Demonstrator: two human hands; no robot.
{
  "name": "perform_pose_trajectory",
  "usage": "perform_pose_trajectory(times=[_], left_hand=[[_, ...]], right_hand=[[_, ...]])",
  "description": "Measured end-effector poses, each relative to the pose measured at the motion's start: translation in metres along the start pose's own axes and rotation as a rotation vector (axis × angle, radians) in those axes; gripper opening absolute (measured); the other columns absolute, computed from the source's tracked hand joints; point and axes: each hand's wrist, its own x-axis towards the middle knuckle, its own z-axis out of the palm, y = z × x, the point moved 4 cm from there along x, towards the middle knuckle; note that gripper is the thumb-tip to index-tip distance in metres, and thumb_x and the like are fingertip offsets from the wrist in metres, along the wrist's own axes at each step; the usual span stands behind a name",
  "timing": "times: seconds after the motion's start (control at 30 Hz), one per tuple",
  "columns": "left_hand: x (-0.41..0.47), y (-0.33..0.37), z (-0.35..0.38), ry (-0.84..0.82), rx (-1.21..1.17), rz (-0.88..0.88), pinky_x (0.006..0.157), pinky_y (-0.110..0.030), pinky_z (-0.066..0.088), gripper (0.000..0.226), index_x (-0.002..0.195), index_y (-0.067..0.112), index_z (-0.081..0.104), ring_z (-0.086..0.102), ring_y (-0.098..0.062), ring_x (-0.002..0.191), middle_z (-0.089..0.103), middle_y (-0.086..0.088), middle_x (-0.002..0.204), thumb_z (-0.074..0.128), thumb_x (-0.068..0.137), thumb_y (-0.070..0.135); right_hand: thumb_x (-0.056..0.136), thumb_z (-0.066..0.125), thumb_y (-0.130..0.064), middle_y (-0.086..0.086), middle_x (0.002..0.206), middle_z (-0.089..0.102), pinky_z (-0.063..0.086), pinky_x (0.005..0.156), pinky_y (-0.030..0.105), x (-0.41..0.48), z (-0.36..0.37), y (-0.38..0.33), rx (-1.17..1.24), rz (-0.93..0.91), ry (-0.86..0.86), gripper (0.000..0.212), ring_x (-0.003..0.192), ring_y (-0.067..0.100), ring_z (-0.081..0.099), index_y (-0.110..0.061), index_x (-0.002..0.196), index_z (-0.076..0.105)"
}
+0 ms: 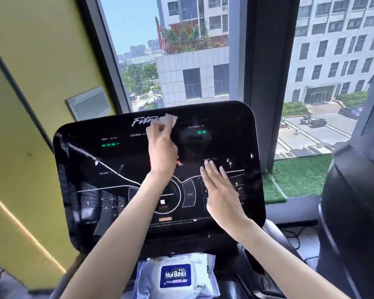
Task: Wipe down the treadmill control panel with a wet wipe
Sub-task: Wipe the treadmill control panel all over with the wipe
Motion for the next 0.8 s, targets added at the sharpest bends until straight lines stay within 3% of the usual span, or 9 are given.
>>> perform_pose_trajectory(times=[0.1, 0.17, 0.33, 0.43, 0.53, 0.63, 0.7, 0.73, 0.8], left_hand=[[-0.019, 0.03, 0.011, -0.247, 0.087, 0.353, 0.056, -0.037, 0.05, 0.069, 0.12, 0.005, 0.054, 0.036, -0.024, 0.083, 0.049, -0.013, 0.094, 0.047, 0.057, -0.021], [-0.022, 0.022, 0.006, -0.337, 0.117, 0.508, 0.053, -0.034, 0.051, 0.067, 0.119, 0.007, 0.056, 0.036, -0.022, 0.084, 0.05, -0.011, 0.094, 0.054, 0.058, -0.018], [-0.009, -0.074, -0.048, -0.003, 0.06, 0.089, 0.074, -0.035, 0.049, 0.067, 0.121, 0.009, 0.06, 0.045, -0.03, 0.086, 0.047, -0.014, 0.092, 0.045, 0.068, -0.028], [-0.02, -0.131, -0.079, 0.215, 0.037, -0.284, 0.088, -0.031, 0.042, 0.06, 0.127, 0.008, 0.056, 0.045, -0.031, 0.09, 0.039, -0.008, 0.092, 0.041, 0.078, -0.022], [-0.033, -0.142, -0.085, 0.356, 0.057, -0.595, 0.087, -0.035, 0.043, 0.054, 0.124, 0.003, 0.057, 0.046, -0.036, 0.093, 0.04, -0.01, 0.094, 0.04, 0.079, -0.02], [-0.036, -0.116, -0.077, 0.124, 0.152, -0.262, 0.077, -0.033, 0.045, 0.057, 0.12, -0.001, 0.059, 0.046, -0.033, 0.085, 0.048, -0.017, 0.09, 0.044, 0.071, -0.025], [-0.038, -0.123, -0.083, -0.014, 0.171, -0.055, 0.075, -0.028, 0.042, 0.058, 0.119, 0.0, 0.06, 0.043, -0.028, 0.08, 0.044, -0.01, 0.085, 0.045, 0.07, -0.026], [-0.038, -0.14, -0.095, -0.017, 0.17, -0.096, 0.075, -0.025, 0.04, 0.057, 0.12, 0.001, 0.06, 0.041, -0.024, 0.079, 0.041, -0.007, 0.084, 0.044, 0.072, -0.025], [-0.037, -0.172, -0.115, 0.117, 0.108, -0.412, 0.074, -0.019, 0.035, 0.053, 0.125, 0.0, 0.056, 0.038, -0.02, 0.08, 0.037, -0.005, 0.086, 0.041, 0.078, -0.021]], right_hand=[[0.066, 0.063, 0.013, 0.018, 0.144, 0.037, 0.01, 0.113, 0.039, 0.006, 0.004, -0.011, 0.015, -0.043, 0.002, 0.073, 0.137, 0.025, 0.03, 0.004, 0.134, 0.041], [0.069, 0.06, 0.014, 0.019, 0.146, 0.034, 0.01, 0.114, 0.039, 0.009, 0.008, -0.016, 0.019, -0.07, 0.005, 0.071, 0.138, 0.025, 0.027, 0.004, 0.136, 0.039], [0.066, 0.056, 0.02, 0.018, 0.146, 0.034, 0.014, 0.114, 0.04, 0.009, 0.013, -0.026, 0.053, -0.096, 0.006, 0.075, 0.138, 0.026, 0.027, 0.004, 0.137, 0.038], [0.066, 0.052, 0.02, 0.018, 0.148, 0.031, 0.013, 0.114, 0.04, 0.012, 0.018, -0.037, 0.077, -0.118, -0.015, 0.076, 0.14, 0.026, 0.023, 0.004, 0.139, 0.035], [0.065, 0.045, 0.02, 0.018, 0.149, 0.029, 0.013, 0.114, 0.041, 0.019, 0.025, -0.056, 0.094, -0.159, -0.019, 0.078, 0.141, 0.026, 0.02, 0.004, 0.14, 0.033], [0.066, 0.04, 0.015, 0.018, 0.148, 0.03, 0.012, 0.113, 0.041, 0.027, 0.032, -0.082, 0.091, -0.242, -0.046, 0.075, 0.14, 0.026, 0.021, 0.004, 0.14, 0.033], [0.061, 0.053, 0.014, 0.02, 0.148, 0.03, 0.013, 0.112, 0.042, 0.034, 0.036, -0.091, 0.04, -0.28, -0.077, 0.081, 0.14, 0.027, 0.023, 0.004, 0.139, 0.033], [0.057, 0.06, 0.014, 0.02, 0.148, 0.031, 0.013, 0.111, 0.043, 0.038, 0.038, -0.096, 0.016, -0.285, -0.087, 0.087, 0.139, 0.028, 0.024, 0.005, 0.139, 0.034], [0.052, 0.069, 0.012, 0.021, 0.147, 0.031, 0.012, 0.111, 0.042, 0.043, 0.04, -0.093, -0.014, -0.254, -0.105, 0.094, 0.138, 0.028, 0.025, 0.005, 0.139, 0.034]])
